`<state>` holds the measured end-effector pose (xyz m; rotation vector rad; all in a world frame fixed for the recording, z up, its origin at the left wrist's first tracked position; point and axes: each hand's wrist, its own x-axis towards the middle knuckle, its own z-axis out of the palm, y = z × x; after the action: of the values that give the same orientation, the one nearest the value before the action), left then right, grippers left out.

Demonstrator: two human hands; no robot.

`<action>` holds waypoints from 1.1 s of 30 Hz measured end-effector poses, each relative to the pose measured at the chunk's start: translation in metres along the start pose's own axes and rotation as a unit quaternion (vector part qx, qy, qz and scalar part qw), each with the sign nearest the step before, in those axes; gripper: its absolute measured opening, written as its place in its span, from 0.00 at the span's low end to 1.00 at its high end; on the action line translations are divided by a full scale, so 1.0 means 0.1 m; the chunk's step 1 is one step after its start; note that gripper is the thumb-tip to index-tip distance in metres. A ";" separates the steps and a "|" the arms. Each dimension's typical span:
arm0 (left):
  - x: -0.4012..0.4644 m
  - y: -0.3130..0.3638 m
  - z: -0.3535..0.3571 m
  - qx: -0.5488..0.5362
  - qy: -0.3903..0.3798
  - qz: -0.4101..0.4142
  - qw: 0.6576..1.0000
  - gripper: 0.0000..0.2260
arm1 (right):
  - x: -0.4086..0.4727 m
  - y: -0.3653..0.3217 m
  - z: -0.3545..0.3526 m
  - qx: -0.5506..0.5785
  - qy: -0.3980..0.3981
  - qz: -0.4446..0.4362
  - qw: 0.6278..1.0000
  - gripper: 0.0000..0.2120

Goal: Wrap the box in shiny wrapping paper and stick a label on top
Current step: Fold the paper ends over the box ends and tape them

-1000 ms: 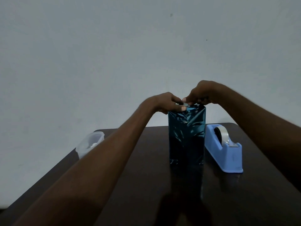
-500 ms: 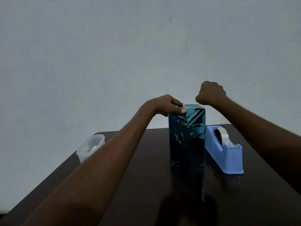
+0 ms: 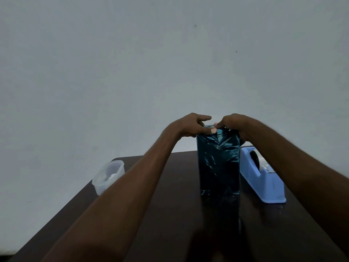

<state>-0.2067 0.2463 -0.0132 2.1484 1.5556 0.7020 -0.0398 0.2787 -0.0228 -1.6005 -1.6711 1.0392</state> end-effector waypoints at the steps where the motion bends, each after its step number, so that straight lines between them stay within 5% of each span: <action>1: -0.01 0.00 0.01 0.004 0.005 0.007 1.000 0.30 | 0.01 0.00 0.00 -0.004 0.011 -0.006 1.000 0.14; 7: -0.03 -0.02 0.00 0.027 0.004 0.025 0.999 0.19 | -0.04 0.02 -0.04 -0.038 0.014 -0.015 0.999 0.16; 13: 0.01 -0.03 0.09 0.140 0.023 0.043 0.989 0.20 | -0.09 0.07 -0.04 -0.030 -0.034 -0.032 0.998 0.16; 18: -0.03 -0.06 0.16 0.126 0.047 0.000 0.991 0.28 | -0.04 0.07 -0.04 -0.030 -0.008 -0.034 0.999 0.16; 23: -0.18 -0.13 0.04 0.037 0.099 0.055 0.993 0.21 | -0.02 0.09 -0.06 0.011 0.007 -0.027 1.000 0.14; 26: -0.35 -0.16 -0.02 0.082 0.145 0.092 0.982 0.20 | 0.02 0.09 -0.09 0.120 -0.028 -0.022 0.992 0.17; 30: -0.60 -0.05 0.07 0.150 0.120 0.149 0.970 0.38 | -0.05 0.20 -0.18 0.141 0.134 -0.189 0.962 0.15; 33: -0.63 0.04 0.25 0.242 0.173 0.197 0.934 0.39 | -0.23 0.44 -0.14 0.092 0.139 -0.312 0.935 0.21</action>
<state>-0.2044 0.1847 -0.0408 2.8862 1.6087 0.9418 -0.0025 0.2567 -0.0505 -0.9370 -1.6582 0.5857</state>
